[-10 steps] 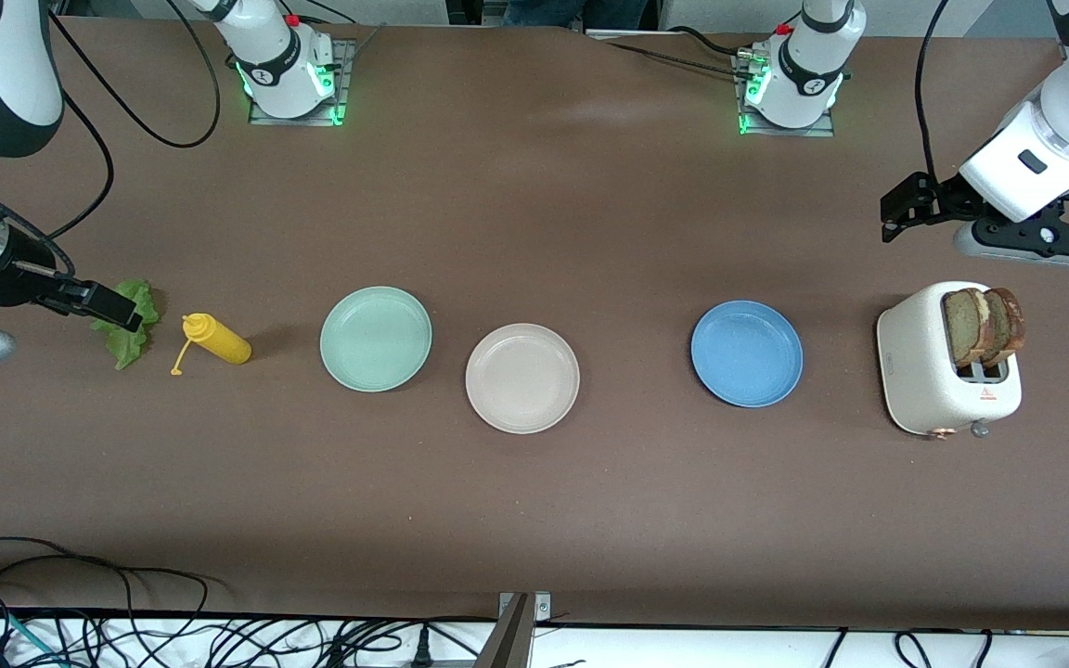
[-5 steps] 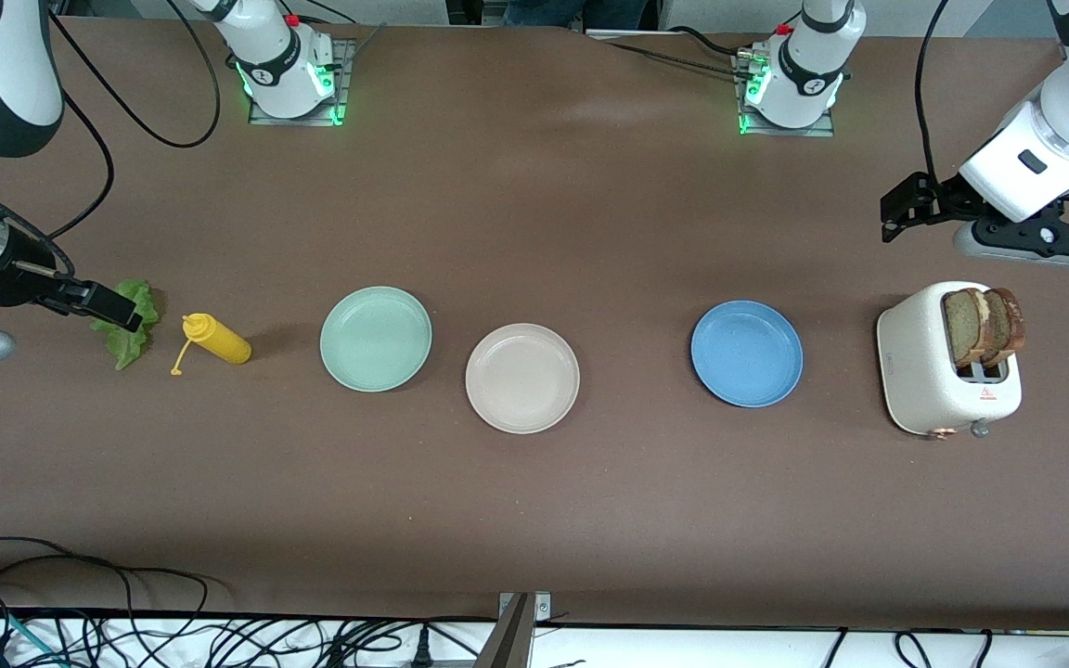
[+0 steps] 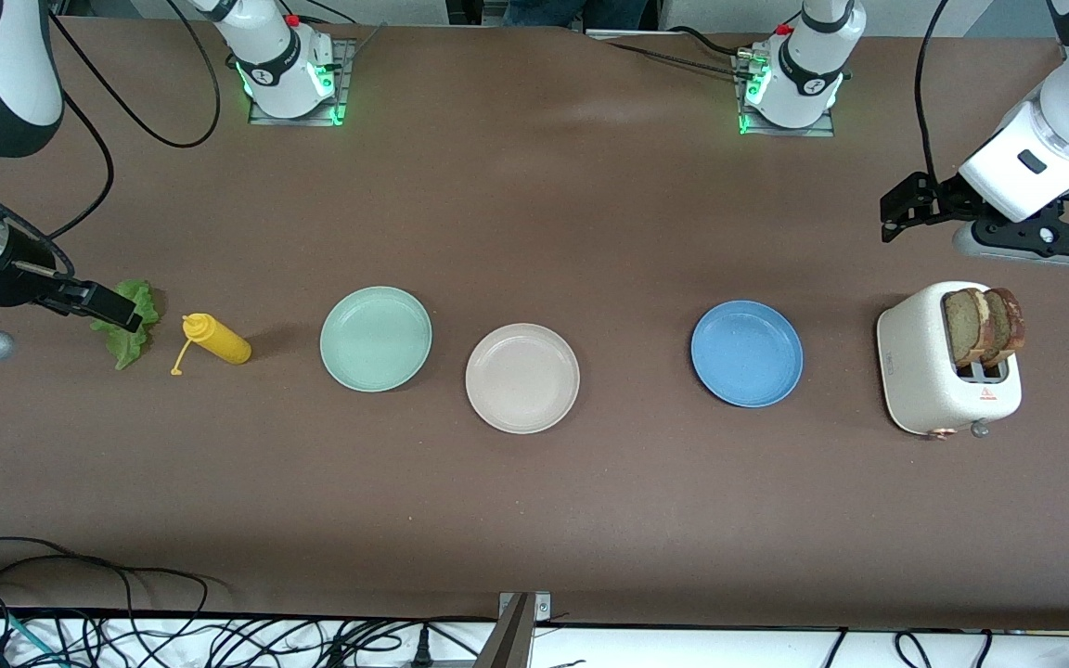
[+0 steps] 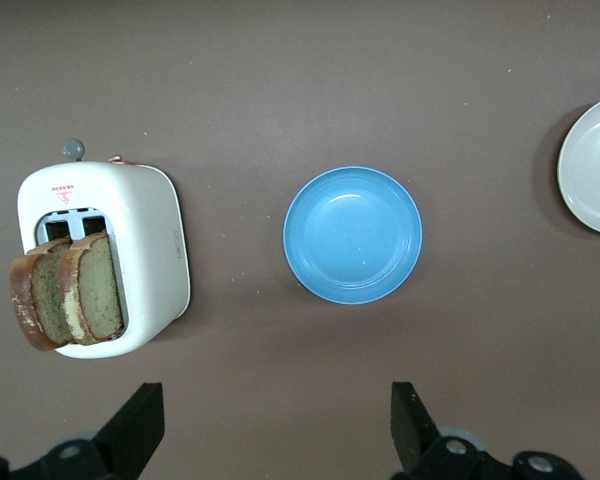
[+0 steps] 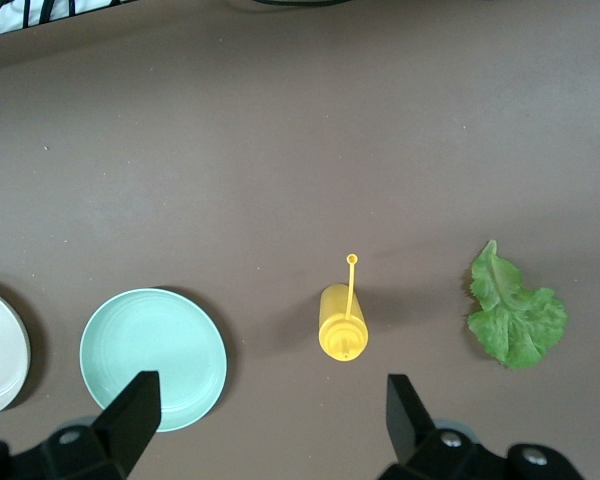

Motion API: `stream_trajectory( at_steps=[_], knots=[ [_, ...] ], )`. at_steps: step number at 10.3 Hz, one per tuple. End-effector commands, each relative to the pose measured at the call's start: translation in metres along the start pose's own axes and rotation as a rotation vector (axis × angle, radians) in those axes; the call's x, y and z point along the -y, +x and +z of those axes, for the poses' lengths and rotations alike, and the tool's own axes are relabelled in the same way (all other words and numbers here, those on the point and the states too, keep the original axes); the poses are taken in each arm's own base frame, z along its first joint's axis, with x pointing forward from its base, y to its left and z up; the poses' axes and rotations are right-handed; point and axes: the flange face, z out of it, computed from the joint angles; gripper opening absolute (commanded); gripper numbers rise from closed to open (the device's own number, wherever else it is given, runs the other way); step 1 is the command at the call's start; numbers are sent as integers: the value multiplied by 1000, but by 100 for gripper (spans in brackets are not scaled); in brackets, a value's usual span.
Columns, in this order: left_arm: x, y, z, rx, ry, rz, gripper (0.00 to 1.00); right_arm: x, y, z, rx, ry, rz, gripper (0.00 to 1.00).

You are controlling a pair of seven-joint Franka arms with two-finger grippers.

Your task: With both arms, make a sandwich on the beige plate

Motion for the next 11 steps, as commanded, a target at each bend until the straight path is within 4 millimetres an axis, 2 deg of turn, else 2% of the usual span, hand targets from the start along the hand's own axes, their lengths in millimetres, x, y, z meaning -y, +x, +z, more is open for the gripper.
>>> stream_trajectory(
  at_steps=[1, 8, 10, 11],
  knots=[
    [0, -1, -6, 3, 12, 17, 100, 2, 1, -6, -13, -1, 9, 100],
    [2, 2, 3, 19, 20, 5, 100, -1, 2, -5, -11, -3, 14, 100],
    [17, 10, 17, 43, 17, -6, 100, -1, 2, -1, -6, -4, 14, 100],
    [31, 14, 24, 49, 15, -30, 100, 0, 1, -1, -6, -5, 11, 100]
  ],
)
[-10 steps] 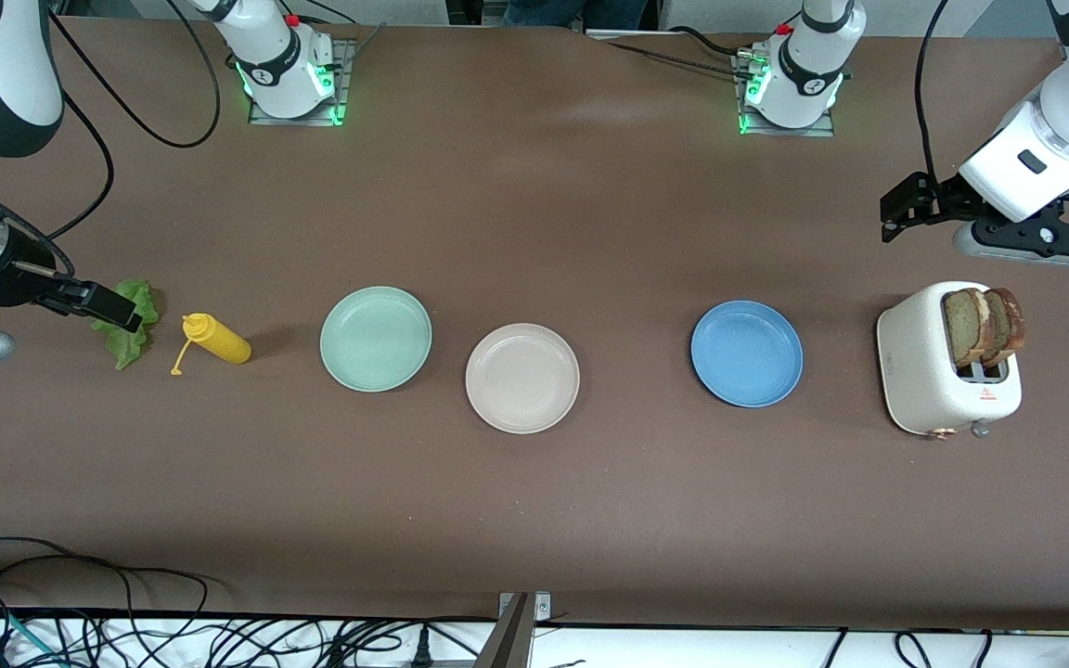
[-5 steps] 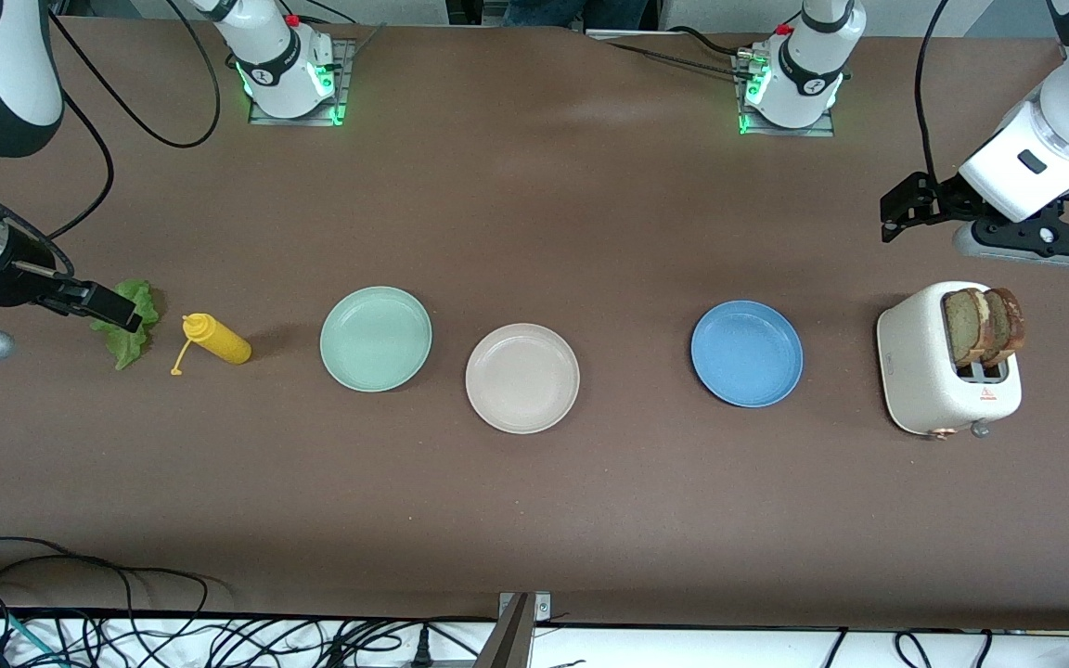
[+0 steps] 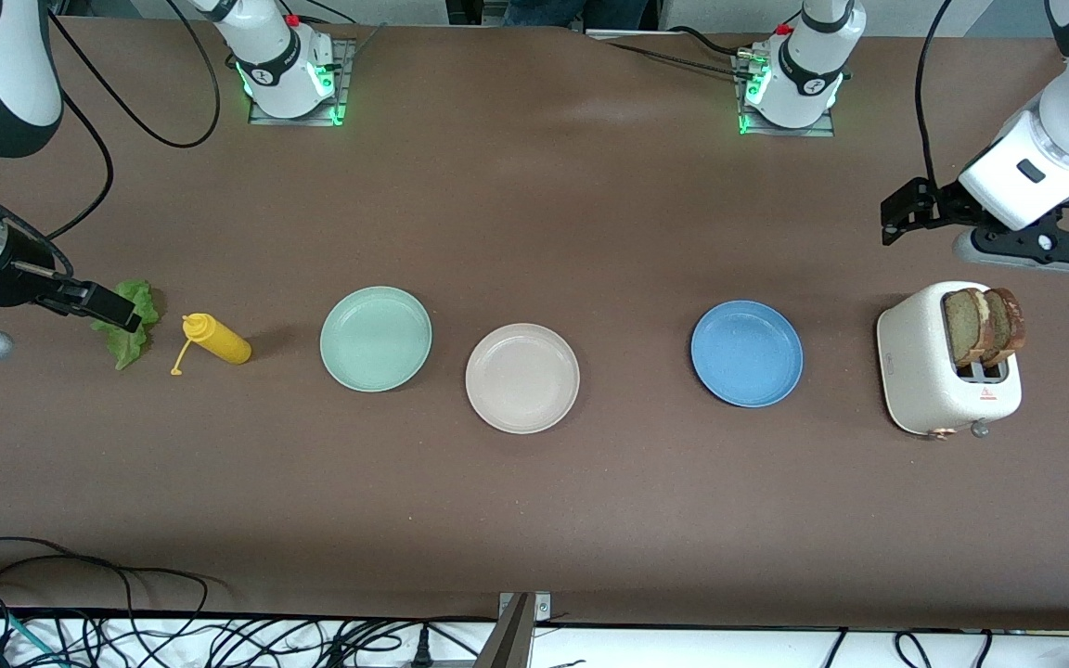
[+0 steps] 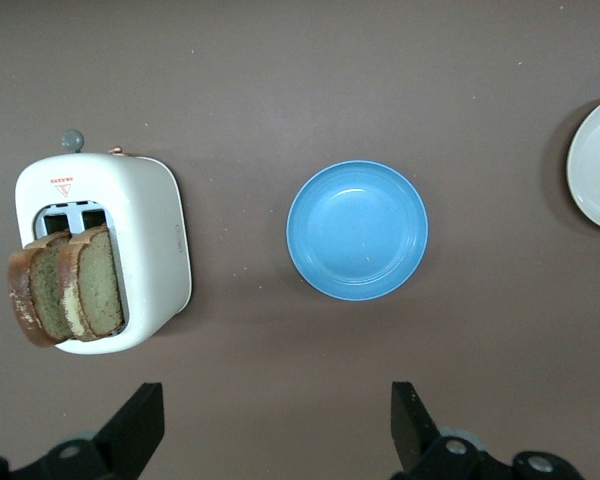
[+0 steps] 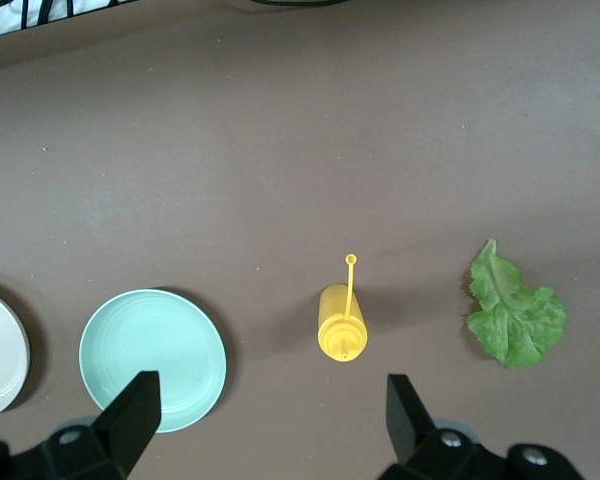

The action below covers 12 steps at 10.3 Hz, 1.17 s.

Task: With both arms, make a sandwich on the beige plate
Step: 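Lower the left gripper onto the toaster and grasp a bread slice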

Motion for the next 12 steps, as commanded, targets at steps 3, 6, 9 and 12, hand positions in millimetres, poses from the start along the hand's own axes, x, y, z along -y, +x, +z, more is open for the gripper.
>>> stream_trajectory(
  at_steps=[3, 6, 9, 12],
  knots=[
    [76, 22, 46, 79, -3, -100, 100, 0, 2, -2, -10, -9, 8, 100],
    [124, 37, 88, 102, 5, -24, 100, 1, 2, -3, -15, -7, 6, 100],
    [142, 45, 133, 109, 5, -5, 100, 0, 2, -3, -13, -8, 8, 100],
    [154, 35, 179, 93, 63, 6, 100, 0, 3, -2, -13, -8, 8, 100]
  ],
)
